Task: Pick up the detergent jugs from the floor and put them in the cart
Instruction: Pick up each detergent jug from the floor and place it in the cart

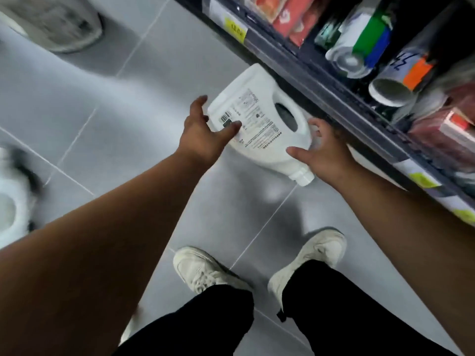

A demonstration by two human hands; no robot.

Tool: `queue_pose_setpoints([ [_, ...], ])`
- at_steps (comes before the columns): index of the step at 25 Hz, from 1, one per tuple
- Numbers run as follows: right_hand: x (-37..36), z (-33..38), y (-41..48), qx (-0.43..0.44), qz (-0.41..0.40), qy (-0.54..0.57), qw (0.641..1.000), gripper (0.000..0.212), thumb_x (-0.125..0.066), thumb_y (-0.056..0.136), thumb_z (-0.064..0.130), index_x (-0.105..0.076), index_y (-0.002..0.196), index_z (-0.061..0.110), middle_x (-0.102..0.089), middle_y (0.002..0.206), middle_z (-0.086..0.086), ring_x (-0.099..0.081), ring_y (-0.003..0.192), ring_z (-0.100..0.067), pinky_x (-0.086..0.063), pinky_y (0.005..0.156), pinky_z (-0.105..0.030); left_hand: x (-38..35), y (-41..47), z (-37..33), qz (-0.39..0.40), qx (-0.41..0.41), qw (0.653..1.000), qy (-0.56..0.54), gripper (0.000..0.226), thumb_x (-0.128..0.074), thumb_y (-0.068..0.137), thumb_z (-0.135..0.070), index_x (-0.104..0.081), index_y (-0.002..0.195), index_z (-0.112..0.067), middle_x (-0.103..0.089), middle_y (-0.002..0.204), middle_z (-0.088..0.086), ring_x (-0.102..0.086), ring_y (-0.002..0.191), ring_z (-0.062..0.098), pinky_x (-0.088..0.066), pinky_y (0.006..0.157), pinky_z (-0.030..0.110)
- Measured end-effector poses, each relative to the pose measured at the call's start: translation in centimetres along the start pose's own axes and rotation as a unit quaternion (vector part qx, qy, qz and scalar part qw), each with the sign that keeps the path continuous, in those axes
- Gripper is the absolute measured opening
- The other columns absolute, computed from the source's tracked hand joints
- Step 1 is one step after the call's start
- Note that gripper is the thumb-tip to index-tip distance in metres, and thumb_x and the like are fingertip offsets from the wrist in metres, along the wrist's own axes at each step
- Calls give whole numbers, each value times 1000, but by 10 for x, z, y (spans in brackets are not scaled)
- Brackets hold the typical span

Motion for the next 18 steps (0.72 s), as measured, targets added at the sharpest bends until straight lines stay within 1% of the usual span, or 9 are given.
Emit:
queue_pose_setpoints([
  [3,-11,-36,47,-2,-15,-2,1000,83,-78,72,47,-34,142,42,-39,143,-6,-46,124,-21,-36,96,-28,-39,48,19,-8,-15,1000,1,85,-74,83,-46,-25,151,-33,-38,144,5,-48,109,13,-41,99,25],
  [6,-26,-51,75,23,2,20,1000,84,-80,70,47,-34,139,49,-38,145,-2,-44,123,-15,-35,100,-26,-54,87,30,-42,-24,999,-6,93,-78,77,-51,-23,150,-35,-24,146,4,-44,106,11,-36,100,20],
  [7,-31,-54,81,32,12,36,999,86,-82,68,46,-33,138,52,-38,145,0,-43,126,-14,-35,103,-27,-55,98,36,-54,-20,998,-17,95,-80,72,-54,-25,148,-37,-26,147,3,-47,106,11,-37,102,20],
  [8,-37,-56,86,39,22,61,997,88,-84,65,46,-33,136,56,-38,146,2,-42,129,-14,-35,107,-30,-57,105,42,-52,-14,998,-37,98,-83,64,-57,-29,144,-39,-34,145,2,-52,107,11,-41,104,24],
  [9,-42,-57,90,45,31,87,995,90,-85,61,46,-34,133,60,-38,147,5,-41,131,-14,-36,109,-33,-60,111,48,-46,-6,997,-66,99,-85,56,-58,-33,138,-39,-46,138,1,-59,108,12,-49,101,32],
  [10,-46,-59,93,51,36,108,992,91,-87,57,47,-35,130,63,-38,147,7,-41,131,-14,-37,110,-37,-63,114,54,-44,5,994,-98,97,-87,50,-57,-36,131,-39,-56,130,-1,-64,106,14,-56,94,39],
  [11,-46,-61,96,55,33,121,991,92,-87,52,48,-38,128,63,-39,146,8,-42,130,-14,-38,110,-39,-66,115,56,-46,15,991,-128,95,-89,47,-54,-38,126,-40,-61,123,-1,-67,104,15,-59,88,41],
  [14,-46,-61,92,59,10,120,991,91,-87,47,52,-46,128,56,-47,141,7,-47,126,-15,-40,108,-39,-66,108,57,-70,40,981,-178,93,-90,42,-52,-39,119,-43,-60,123,2,-68,101,19,-60,85,41],
  [18,-34,-70,52,61,-29,140,988,79,-90,59,36,-54,129,45,-48,140,5,-46,127,-12,-38,109,-32,-67,78,55,-44,50,978,-199,90,-90,42,-49,-42,117,-40,-63,120,2,-69,101,19,-60,85,43],
])
Point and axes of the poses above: each hand's wrist, its own y-axis towards the middle knuckle, its own x-axis out of the back of the hand, z = x × y, the point moved 9 cm from there along y, towards the middle knuckle
